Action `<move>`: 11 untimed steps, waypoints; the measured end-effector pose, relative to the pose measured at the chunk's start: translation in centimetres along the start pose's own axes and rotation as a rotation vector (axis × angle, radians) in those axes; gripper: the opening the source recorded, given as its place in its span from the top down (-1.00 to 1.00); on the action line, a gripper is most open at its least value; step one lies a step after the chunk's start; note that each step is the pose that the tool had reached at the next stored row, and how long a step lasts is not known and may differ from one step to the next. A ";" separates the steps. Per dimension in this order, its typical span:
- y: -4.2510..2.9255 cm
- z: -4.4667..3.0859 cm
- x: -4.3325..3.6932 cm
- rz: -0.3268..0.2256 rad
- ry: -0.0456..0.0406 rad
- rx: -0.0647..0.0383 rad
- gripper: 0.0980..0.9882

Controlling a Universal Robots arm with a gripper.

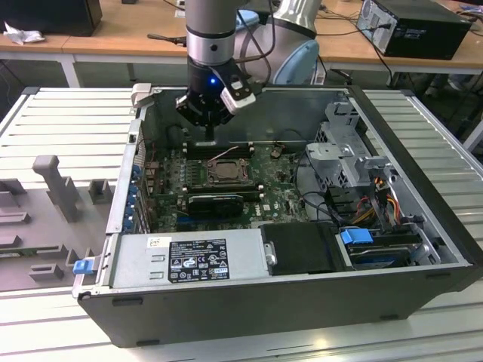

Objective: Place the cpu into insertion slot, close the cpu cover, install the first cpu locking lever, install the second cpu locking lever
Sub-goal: 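Install the first cpu locking lever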

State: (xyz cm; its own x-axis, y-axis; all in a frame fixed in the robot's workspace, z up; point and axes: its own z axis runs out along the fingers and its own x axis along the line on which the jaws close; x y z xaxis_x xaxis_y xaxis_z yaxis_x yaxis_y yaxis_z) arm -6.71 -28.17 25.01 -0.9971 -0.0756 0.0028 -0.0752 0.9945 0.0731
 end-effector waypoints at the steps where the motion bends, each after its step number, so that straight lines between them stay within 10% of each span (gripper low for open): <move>1: -0.13 0.12 -0.01 0.002 -0.0005 -0.002 0.98; 11: -0.77 1.94 -2.70 0.018 -0.0024 -0.014 0.98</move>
State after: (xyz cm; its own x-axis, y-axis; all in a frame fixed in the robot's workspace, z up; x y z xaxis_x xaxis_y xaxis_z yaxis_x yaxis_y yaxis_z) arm -3.98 -28.59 23.01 -0.9984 -0.0573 0.0018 -0.0569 0.9946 0.0869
